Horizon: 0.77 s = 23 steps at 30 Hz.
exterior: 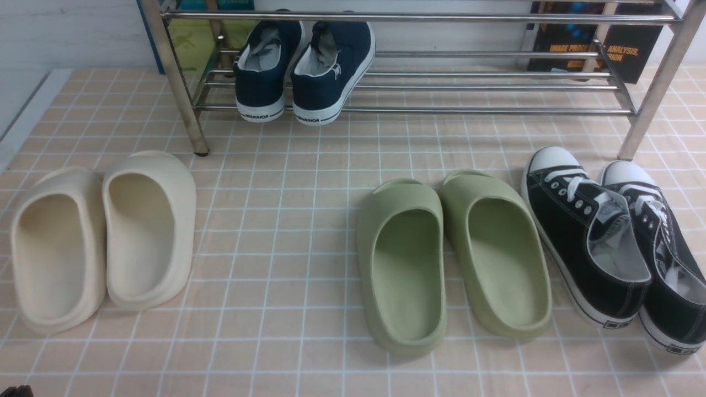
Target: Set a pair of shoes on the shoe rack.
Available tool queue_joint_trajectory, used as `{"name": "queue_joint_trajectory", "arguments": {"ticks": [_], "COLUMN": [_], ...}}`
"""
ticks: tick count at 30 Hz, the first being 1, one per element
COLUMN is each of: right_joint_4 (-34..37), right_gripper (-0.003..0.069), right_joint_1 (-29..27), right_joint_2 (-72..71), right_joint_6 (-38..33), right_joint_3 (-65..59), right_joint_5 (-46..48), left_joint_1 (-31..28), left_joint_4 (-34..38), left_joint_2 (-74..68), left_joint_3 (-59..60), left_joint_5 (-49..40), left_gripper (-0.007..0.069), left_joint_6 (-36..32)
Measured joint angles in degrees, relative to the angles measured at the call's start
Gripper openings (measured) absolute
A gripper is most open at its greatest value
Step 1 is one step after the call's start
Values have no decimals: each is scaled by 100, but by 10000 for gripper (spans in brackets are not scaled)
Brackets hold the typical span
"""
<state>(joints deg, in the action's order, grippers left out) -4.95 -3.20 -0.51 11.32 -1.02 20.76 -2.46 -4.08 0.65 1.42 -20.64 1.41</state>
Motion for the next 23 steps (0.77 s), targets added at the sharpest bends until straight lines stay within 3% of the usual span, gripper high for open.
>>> {"name": "queue_joint_trajectory", "arguments": {"ticks": [23], "right_joint_4": [6], "right_gripper": [239], "right_joint_1": [0], "right_joint_2": [0], "right_joint_6": [0], "right_joint_3": [0], "right_joint_5": [0], "left_joint_1": [0], "left_joint_4": [0], "left_joint_2": [0], "left_joint_3": [0], "left_joint_5": [0], "left_gripper": [90], "left_joint_6": [0]}}
